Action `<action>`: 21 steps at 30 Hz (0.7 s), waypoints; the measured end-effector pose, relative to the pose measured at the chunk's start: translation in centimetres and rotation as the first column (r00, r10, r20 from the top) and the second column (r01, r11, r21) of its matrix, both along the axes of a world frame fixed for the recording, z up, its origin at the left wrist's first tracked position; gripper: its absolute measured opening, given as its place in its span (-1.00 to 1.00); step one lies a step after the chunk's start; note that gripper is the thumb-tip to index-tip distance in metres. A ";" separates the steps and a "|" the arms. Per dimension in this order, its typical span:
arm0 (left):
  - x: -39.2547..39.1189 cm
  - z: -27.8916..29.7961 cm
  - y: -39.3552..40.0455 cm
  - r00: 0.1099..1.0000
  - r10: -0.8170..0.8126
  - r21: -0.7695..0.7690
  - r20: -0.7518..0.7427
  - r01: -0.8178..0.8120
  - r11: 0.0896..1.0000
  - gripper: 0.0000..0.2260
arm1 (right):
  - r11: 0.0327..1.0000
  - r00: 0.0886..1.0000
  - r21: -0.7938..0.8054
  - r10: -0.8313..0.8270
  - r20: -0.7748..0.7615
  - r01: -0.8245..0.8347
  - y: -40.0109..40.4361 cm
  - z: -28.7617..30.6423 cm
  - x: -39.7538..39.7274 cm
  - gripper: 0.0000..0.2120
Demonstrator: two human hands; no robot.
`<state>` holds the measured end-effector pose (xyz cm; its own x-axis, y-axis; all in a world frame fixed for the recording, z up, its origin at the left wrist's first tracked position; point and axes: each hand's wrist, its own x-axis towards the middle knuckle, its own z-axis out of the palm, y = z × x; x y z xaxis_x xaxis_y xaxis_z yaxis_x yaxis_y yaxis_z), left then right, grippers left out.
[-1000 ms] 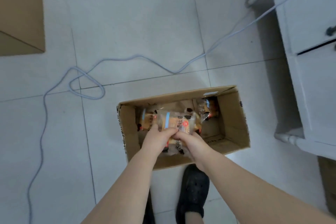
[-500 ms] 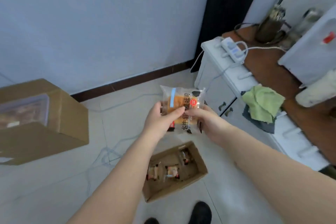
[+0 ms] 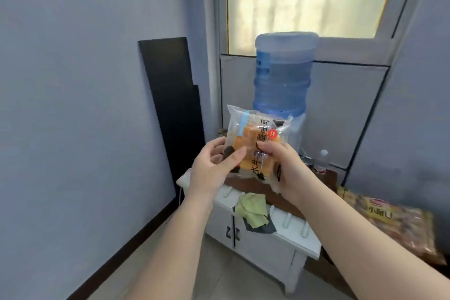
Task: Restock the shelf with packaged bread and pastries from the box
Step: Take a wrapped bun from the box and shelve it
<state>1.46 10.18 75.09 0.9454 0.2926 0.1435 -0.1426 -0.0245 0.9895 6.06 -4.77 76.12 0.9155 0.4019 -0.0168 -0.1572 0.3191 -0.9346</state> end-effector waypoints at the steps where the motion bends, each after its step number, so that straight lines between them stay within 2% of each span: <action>1: 0.0 0.2 -1.0 1.000 -0.016 -0.048 -0.008 0.016 0.999 -0.44 | 0.997 0.998 0.049 -0.066 -0.003 0.066 -0.9 0.5 -0.6 -0.77; 4: -0.7 0.1 -4.7 0.984 -0.172 -0.208 -0.043 0.159 0.965 -0.14 | 0.958 0.968 0.137 -0.249 -0.030 0.251 -3.5 0.8 -3.0 -0.76; 5: -0.9 0.1 -6.2 0.969 -0.246 -0.249 -0.029 0.231 0.941 -0.19 | 0.931 0.946 0.166 -0.320 -0.054 0.325 -4.4 0.8 -3.9 -0.67; 7: -1.5 0.5 -9.3 0.933 -0.357 -0.294 0.040 0.353 0.888 -0.54 | 0.865 0.891 0.217 -0.443 -0.097 0.453 -6.5 0.9 -5.8 -0.46; 9: -2.8 1.3 -12.9 0.884 -0.458 -0.346 0.093 0.460 0.818 -0.70 | 0.804 0.841 0.248 -0.531 -0.109 0.540 -9.0 1.4 -7.7 -0.40; 12: -4.7 3.0 -18.2 0.797 -0.584 -0.360 0.154 0.595 0.718 -0.69 | 0.750 0.777 0.236 -0.628 -0.040 0.618 -13.0 2.9 -10.7 -0.58; 14: -5.4 4.2 -21.3 0.765 -0.621 -0.354 0.170 0.635 0.686 -0.58 | 0.736 0.750 0.213 -0.661 0.027 0.642 -15.9 4.3 -12.7 -0.58; 18: -6.6 7.2 -27.6 0.694 -0.691 -0.338 0.201 0.711 0.616 -0.38 | 0.662 0.640 0.126 -0.748 0.177 0.739 -22.5 7.9 -16.8 -0.30; 21: -8.5 9.8 -32.5 0.590 -0.776 -0.335 0.226 0.794 0.507 -0.46 | 0.495 0.448 0.153 -0.855 0.260 0.855 -27.6 10.7 -20.7 -0.12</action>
